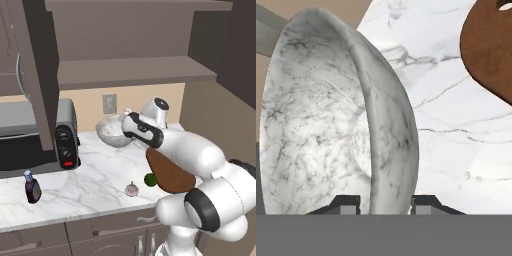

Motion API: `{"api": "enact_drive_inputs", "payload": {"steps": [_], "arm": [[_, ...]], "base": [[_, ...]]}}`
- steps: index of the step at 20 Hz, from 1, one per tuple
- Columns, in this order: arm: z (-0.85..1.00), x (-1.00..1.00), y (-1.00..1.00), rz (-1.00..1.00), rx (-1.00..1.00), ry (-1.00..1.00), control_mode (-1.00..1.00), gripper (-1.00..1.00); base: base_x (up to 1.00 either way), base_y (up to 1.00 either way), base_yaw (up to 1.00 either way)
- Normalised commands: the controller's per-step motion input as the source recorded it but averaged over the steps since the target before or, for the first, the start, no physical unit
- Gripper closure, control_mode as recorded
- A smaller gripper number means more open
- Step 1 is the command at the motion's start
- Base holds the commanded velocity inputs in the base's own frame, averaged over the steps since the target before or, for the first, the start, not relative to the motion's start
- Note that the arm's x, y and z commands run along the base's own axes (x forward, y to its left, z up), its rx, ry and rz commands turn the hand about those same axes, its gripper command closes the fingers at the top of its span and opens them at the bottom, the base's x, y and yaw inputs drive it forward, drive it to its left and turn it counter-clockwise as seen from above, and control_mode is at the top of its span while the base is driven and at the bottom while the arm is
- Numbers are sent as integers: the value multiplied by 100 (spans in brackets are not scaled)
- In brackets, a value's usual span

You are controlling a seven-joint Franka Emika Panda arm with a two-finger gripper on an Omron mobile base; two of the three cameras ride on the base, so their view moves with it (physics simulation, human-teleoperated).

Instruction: Open the cabinet. Place the bowl and condiment on the counter. Then place the lime and garlic on the cutting board.

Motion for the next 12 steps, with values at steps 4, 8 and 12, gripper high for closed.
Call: {"api": "enact_drive_inputs", "payload": {"steps": [4,8,12], "arm": [[-17,40,0,18,2,0,-100,100],[-29,33,1,15,0,0,-100,100],[-27,31,10,13,0,0,-100,100]], "base": [[0,0,0],[0,0,0],[0,0,0]]}}
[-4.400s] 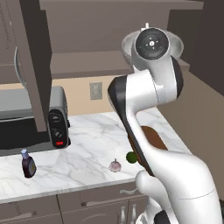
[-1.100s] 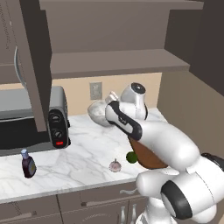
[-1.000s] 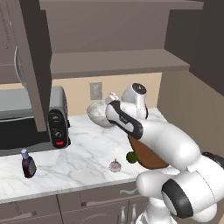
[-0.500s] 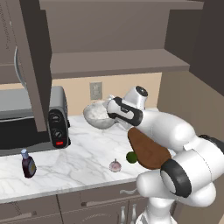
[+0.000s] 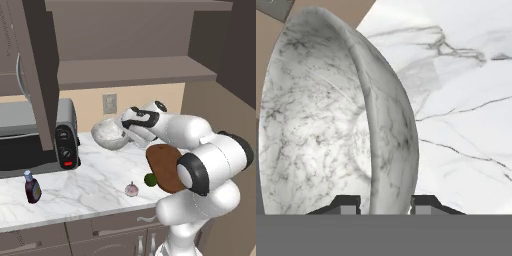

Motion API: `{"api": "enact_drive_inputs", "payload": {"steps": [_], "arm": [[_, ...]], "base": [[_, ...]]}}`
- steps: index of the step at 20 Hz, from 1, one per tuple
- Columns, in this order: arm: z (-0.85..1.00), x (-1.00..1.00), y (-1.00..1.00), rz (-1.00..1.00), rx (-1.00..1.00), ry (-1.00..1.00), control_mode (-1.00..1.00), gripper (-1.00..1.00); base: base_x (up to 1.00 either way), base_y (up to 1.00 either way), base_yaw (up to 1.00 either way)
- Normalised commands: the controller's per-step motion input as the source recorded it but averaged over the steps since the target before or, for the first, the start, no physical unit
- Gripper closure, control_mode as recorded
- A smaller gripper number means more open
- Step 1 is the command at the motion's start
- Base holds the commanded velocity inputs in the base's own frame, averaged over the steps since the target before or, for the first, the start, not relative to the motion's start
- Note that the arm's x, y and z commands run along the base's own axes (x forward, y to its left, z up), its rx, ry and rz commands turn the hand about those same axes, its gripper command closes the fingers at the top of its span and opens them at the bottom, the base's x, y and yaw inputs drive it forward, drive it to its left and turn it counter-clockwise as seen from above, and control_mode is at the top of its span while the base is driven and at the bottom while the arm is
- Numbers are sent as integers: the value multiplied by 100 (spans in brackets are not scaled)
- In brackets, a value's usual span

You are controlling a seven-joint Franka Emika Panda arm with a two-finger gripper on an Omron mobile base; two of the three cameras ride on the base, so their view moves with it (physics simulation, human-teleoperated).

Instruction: Open the cabinet. Place the bowl and condiment on the counter. Then place the lime and garlic on the cutting board.

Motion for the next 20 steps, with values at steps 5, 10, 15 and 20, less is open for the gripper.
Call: {"api": "enact_drive_inputs", "payload": {"steps": [5,10,15,20], "arm": [[-24,28,14,12,0,0,-100,100],[-30,4,2,8,0,0,-100,100],[-30,0,0,4,0,0,-100,100],[-24,0,9,3,0,0,-100,100]], "base": [[0,0,0],[0,0,0],[0,0,0],[0,0,0]]}}
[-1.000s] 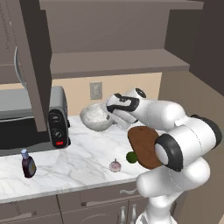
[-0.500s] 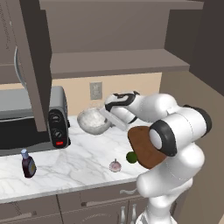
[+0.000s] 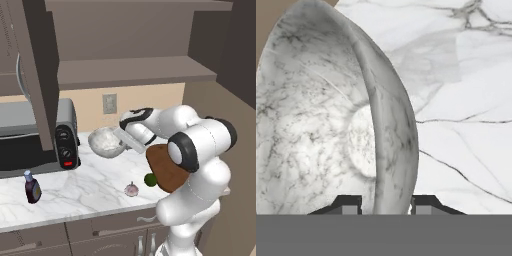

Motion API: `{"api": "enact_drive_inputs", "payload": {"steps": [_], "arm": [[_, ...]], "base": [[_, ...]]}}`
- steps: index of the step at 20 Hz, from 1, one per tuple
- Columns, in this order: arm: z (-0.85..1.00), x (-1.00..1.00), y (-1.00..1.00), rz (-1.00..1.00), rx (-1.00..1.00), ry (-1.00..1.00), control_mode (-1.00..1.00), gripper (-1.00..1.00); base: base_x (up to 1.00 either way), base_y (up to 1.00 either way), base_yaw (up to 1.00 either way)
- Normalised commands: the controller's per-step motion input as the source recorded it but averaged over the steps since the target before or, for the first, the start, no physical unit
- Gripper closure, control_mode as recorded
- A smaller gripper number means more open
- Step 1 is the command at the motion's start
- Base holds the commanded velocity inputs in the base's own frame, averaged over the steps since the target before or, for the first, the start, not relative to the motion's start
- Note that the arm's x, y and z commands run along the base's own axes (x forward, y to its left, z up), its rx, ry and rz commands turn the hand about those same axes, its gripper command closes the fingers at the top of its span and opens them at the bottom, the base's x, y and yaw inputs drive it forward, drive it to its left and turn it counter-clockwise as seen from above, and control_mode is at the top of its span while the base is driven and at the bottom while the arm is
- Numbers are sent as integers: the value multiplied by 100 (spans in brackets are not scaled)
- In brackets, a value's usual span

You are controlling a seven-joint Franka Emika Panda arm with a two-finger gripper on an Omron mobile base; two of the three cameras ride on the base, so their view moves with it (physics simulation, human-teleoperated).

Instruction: Open the cabinet. Place the bowl and condiment on the counter. Then place the lime and garlic on the cutting board.

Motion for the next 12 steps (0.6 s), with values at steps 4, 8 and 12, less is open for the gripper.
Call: {"api": "enact_drive_inputs", "payload": {"steps": [4,8,12], "arm": [[-23,3,12,3,0,-1,-100,100],[-24,1,11,3,0,0,-100,100],[-7,0,10,2,0,-1,-100,-100]], "base": [[0,0,0],[0,0,0],[0,0,0]]}}
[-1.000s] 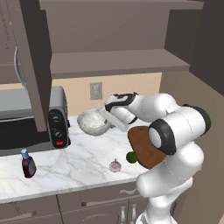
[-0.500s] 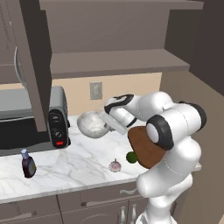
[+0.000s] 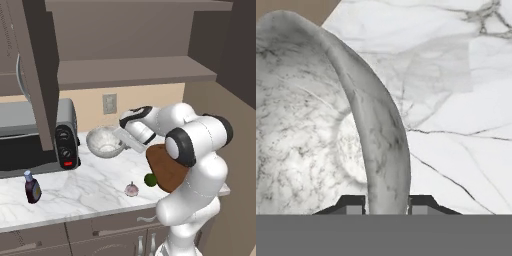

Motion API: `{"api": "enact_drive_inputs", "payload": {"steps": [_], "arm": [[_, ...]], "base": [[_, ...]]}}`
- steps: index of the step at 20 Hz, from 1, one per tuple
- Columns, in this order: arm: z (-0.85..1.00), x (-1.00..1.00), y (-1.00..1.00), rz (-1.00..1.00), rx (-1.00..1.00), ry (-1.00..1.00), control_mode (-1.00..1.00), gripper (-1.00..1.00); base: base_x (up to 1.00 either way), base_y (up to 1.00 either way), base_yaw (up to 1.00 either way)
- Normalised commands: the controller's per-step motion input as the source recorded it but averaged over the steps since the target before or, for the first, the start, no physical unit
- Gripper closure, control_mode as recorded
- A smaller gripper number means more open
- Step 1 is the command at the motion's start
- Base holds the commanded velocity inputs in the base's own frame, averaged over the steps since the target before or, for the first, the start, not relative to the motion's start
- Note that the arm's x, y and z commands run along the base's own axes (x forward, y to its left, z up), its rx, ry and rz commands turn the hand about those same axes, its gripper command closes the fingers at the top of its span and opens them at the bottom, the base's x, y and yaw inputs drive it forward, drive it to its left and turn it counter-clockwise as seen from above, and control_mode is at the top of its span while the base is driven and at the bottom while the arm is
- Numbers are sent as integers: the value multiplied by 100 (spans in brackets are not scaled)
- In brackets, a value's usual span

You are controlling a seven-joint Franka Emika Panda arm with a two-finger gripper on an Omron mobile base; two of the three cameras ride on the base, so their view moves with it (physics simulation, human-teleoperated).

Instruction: Open the cabinet. Place the bowl and condiment on the counter. Then place the lime and garlic on the cutting board.

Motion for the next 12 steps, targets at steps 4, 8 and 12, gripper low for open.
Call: {"api": "enact_drive_inputs", "payload": {"steps": [4,8,12], "arm": [[0,0,1,2,0,-3,-100,-100],[0,-11,-8,1,0,-3,-100,-100],[0,-30,-19,0,0,-7,-100,-100]], "base": [[0,0,0],[0,0,0],[0,0,0]]}}
